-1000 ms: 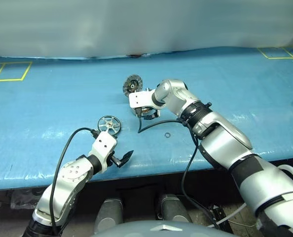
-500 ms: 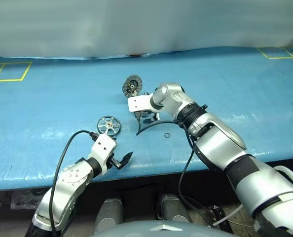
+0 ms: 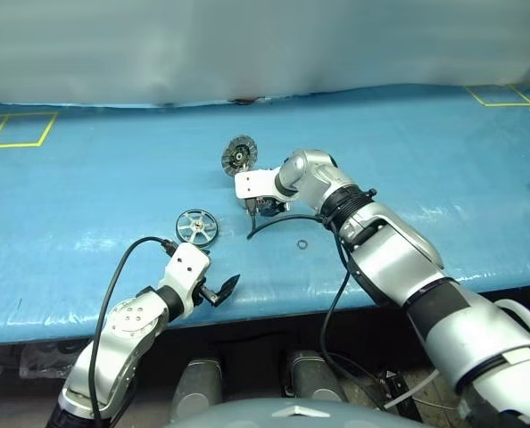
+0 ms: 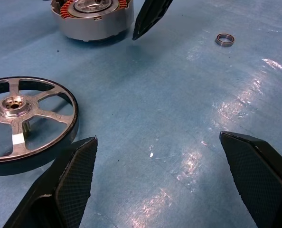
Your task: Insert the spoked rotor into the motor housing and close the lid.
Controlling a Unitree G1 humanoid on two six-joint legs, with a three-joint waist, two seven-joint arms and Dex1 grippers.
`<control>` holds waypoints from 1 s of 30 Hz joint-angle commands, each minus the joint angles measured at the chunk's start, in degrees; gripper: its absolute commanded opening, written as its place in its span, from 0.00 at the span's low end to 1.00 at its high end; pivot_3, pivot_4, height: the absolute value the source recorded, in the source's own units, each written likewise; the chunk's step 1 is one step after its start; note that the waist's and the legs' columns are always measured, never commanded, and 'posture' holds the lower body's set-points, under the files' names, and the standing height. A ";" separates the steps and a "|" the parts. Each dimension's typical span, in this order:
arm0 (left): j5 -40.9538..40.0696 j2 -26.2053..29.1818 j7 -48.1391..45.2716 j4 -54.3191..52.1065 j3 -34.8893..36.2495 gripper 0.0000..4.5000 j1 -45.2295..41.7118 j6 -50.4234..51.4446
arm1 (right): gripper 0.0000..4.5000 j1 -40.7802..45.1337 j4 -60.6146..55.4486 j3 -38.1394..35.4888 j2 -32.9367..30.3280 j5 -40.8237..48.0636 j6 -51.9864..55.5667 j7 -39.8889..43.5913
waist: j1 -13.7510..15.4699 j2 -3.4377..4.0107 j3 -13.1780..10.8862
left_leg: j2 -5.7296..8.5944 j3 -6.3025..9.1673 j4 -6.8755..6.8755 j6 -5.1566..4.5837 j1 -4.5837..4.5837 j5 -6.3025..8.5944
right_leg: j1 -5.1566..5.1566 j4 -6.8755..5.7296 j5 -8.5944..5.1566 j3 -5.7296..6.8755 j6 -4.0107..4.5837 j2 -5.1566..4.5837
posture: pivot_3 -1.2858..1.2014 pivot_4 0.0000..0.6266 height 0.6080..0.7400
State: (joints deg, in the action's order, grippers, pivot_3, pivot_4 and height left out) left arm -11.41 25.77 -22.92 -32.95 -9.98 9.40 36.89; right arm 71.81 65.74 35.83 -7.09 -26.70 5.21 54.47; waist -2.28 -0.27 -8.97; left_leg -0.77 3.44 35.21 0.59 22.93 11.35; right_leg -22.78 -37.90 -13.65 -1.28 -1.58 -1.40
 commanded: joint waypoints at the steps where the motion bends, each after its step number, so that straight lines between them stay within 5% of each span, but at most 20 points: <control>1: 0.22 -0.69 0.55 -2.29 0.48 1.00 0.32 -1.29 | 0.50 1.83 0.60 -1.27 0.95 -0.23 -0.95 -0.37 | -0.01 0.00 0.00 | 0.00 0.00 0.00 0.00 -0.01 0.00 | 0.00 0.00 0.00 0.00 0.00 0.00 | 0.52 0.24 1.00; 3: 0.30 -0.82 0.74 -2.45 0.64 1.00 0.71 -1.31 | 0.40 1.81 0.93 -1.19 1.21 -0.72 -1.52 -0.83 | -0.19 0.00 0.00 | -0.01 -0.01 -0.01 0.00 -0.09 0.00 | 0.05 0.00 0.01 0.00 -0.02 0.00 | 0.52 0.24 1.00; 21: 0.36 -1.68 1.44 -1.87 0.00 1.00 0.86 -2.03 | 0.40 1.90 -0.92 -4.64 1.33 0.36 -0.97 -1.21 | -0.34 0.02 -0.02 | -0.03 -0.01 -0.01 0.02 -0.22 -0.01 | 0.11 -0.08 -0.18 -0.02 -0.19 0.01 | 0.52 0.24 1.00; 25: 0.04 -1.40 0.68 -1.17 0.00 1.00 0.25 -2.07 | 0.40 -0.18 -8.31 -6.39 -0.18 2.15 4.04 3.28 | -0.27 0.05 -0.06 | -0.02 0.00 -0.06 0.02 -0.13 -0.01 | 0.04 -0.07 -0.14 -0.02 -0.18 0.01 | 0.52 0.24 1.00; 30: -0.03 -1.52 -0.15 0.43 -0.11 1.00 -1.13 -2.05 | 0.40 -9.63 -31.85 -5.32 -4.11 2.60 17.34 12.12 | 0.08 0.06 -0.06 | -0.01 0.07 -0.17 0.02 -0.02 -0.01 | -0.04 -0.02 0.04 0.05 -0.16 0.01 | 0.52 0.24 1.00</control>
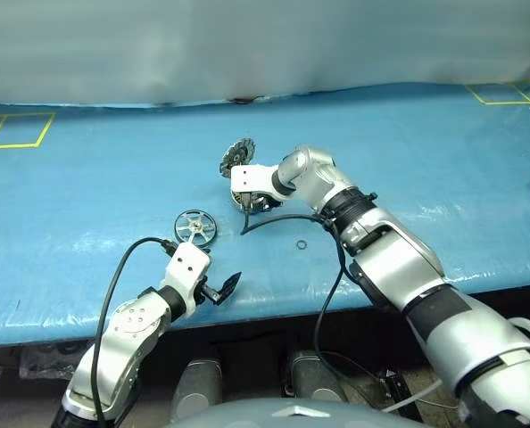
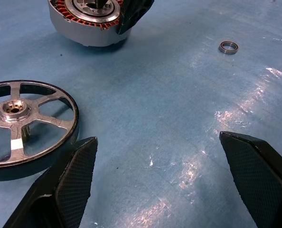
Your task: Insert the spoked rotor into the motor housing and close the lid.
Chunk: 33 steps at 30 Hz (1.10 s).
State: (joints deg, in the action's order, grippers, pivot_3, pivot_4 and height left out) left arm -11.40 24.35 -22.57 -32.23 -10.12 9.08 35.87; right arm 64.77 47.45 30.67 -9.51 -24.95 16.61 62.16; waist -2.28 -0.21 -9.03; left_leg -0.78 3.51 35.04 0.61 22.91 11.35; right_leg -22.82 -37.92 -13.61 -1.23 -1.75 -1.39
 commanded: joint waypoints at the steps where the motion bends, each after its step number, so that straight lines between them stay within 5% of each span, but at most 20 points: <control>1: -0.11 -0.13 -0.75 -0.05 -0.02 1.00 -1.11 -1.02 | 0.40 -4.55 -18.37 0.58 -2.74 0.52 8.13 6.00 | 0.12 0.01 -0.01 | 0.00 0.02 -0.01 0.00 0.02 0.00 | 0.00 0.02 -0.01 0.02 -0.01 0.00 | 0.52 0.24 1.00; 10: -0.34 0.12 -2.53 1.33 -0.60 1.00 -2.66 -0.60 | 0.40 -15.84 -49.40 6.06 -11.09 -0.80 25.27 14.49 | -0.02 0.02 -0.01 | 0.01 0.03 0.10 0.01 0.01 0.00 | 0.02 0.01 -0.17 0.06 -0.34 -0.02 | 0.52 0.24 1.00; 24: -0.07 0.17 -3.19 1.18 -0.93 1.00 -2.88 -0.25 | 0.40 -17.39 -46.36 6.70 -9.18 2.79 34.20 5.96 | 0.01 -0.01 -0.01 | 0.01 0.02 0.14 0.15 -0.03 -0.08 | 0.07 0.01 -0.29 0.06 -0.13 -0.04 | 0.52 0.24 1.00; 32: -0.20 0.59 -3.46 0.60 -0.84 1.00 -2.88 -0.10 | 0.94 -17.73 -47.68 7.80 -9.79 6.12 34.36 4.64 | 0.07 -0.01 -0.01 | 0.01 0.02 0.13 0.15 -0.13 -0.08 | 0.16 0.03 -0.30 0.06 -0.12 -0.05 | 0.52 0.24 1.00; 33: -0.25 0.66 -3.54 0.53 -0.84 1.00 -2.93 -0.14 | 0.94 -17.59 -48.36 7.60 -9.94 6.90 34.79 4.96 | 0.08 -0.01 -0.01 | 0.02 0.02 0.13 0.15 -0.11 -0.08 | 0.15 0.05 -0.30 0.06 -0.13 -0.06 | 0.52 0.24 1.00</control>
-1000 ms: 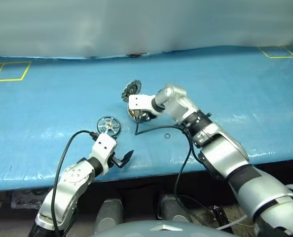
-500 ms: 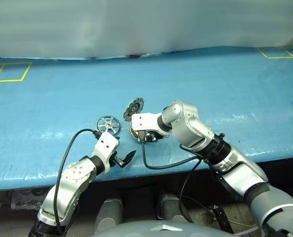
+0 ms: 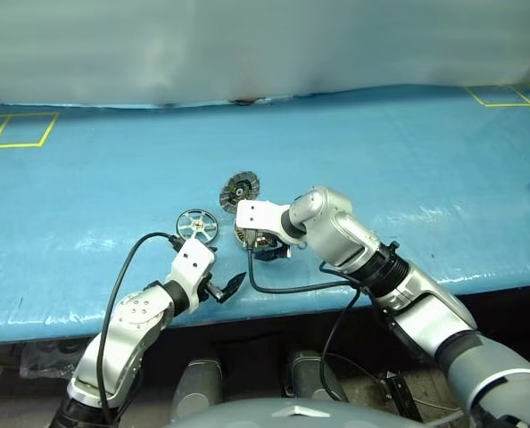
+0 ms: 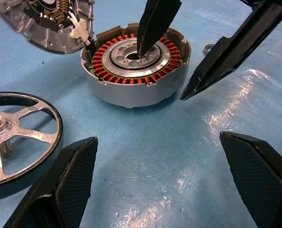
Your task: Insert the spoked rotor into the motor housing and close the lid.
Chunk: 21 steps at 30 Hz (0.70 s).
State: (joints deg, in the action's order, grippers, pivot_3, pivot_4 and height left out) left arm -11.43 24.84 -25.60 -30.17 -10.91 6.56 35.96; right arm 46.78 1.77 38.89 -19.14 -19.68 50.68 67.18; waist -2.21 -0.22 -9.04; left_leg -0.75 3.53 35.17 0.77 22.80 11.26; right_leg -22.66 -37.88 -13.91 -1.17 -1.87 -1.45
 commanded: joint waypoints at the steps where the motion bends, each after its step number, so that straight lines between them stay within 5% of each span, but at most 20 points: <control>1: -0.26 0.25 -0.64 -1.58 -0.06 1.00 -0.48 -0.36 | 0.94 0.68 -3.79 -0.84 -0.74 2.23 1.10 0.28 | 0.03 0.00 0.00 | 0.00 0.00 0.00 0.00 0.02 0.00 | -0.01 0.02 0.00 0.00 0.00 0.00 | 0.52 0.24 1.00; 6: -0.72 0.31 -1.61 -1.78 0.23 1.00 -0.89 -0.97 | 0.94 2.30 -12.18 -7.35 -2.64 6.73 4.85 -0.69 | 0.05 0.00 -0.01 | 0.00 0.02 -0.02 0.00 0.11 0.00 | -0.09 0.02 0.01 0.01 -0.02 0.00 | 0.52 0.24 1.00; 12: -0.91 0.02 -2.95 -2.02 -0.13 1.00 -0.96 -3.14 | 0.94 -3.98 -25.73 -22.18 -0.47 10.26 13.66 -12.33 | 0.24 -0.06 0.03 | 0.00 0.03 -0.02 0.01 0.12 0.00 | -0.08 0.04 0.00 0.03 -0.01 -0.01 | 0.52 0.24 1.00; 21: 0.85 1.16 -5.53 -0.90 -1.78 1.00 -0.56 -10.51 | 0.94 -31.09 -43.85 -30.84 18.94 9.71 14.96 -38.90 | 0.24 -0.07 0.05 | -0.03 0.01 -0.15 0.03 0.21 0.02 | -0.21 0.05 -0.07 -0.02 -0.02 -0.01 | 0.52 0.24 1.00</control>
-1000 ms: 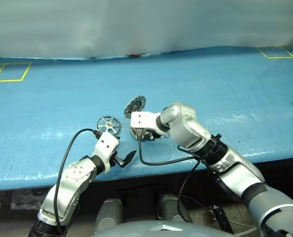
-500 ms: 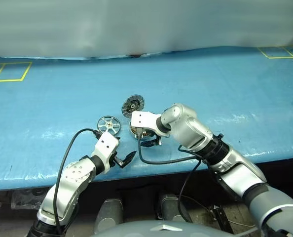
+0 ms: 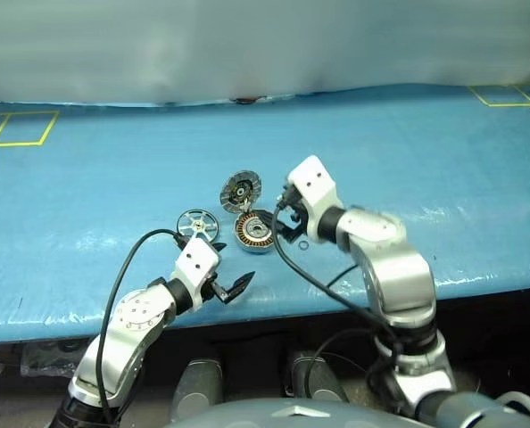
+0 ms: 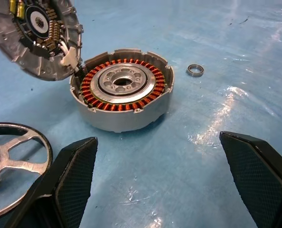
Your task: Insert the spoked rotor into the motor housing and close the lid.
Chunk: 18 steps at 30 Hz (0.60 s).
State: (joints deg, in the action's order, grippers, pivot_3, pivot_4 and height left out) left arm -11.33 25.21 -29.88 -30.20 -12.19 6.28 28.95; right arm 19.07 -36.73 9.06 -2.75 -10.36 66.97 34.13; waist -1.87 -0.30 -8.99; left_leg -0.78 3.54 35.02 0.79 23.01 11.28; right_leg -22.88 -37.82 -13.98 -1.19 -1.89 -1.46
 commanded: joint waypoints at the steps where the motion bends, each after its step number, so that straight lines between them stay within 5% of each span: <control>1: 1.04 1.10 -1.73 -0.62 -0.75 1.00 -0.48 -4.45 | 0.94 -5.74 -5.77 -0.51 2.85 0.25 -2.91 -7.58 | -0.15 0.02 -0.01 | -0.02 -0.01 0.02 0.00 0.00 0.00 | 0.00 0.00 -0.01 0.00 0.01 0.00 | 0.52 0.24 1.00; 18: 1.29 -4.35 2.61 7.17 7.06 1.00 3.53 -17.15 | 0.94 -21.36 4.74 2.52 3.39 2.94 -24.00 -22.23 | -0.22 -0.01 -0.02 | -0.32 -0.16 -0.03 0.16 -0.01 0.10 | -0.05 0.08 -0.12 0.05 0.19 0.12 | 0.52 0.24 1.00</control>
State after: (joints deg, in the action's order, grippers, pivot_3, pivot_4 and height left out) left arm -9.26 21.23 -26.95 -22.68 -5.54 9.38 13.20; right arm -2.05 -31.47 10.72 -0.26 -8.42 44.93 12.79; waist -2.09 -0.31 -9.01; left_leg -1.12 3.39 34.99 0.95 23.01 11.38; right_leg -22.94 -37.75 -14.11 -1.13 -1.69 -1.33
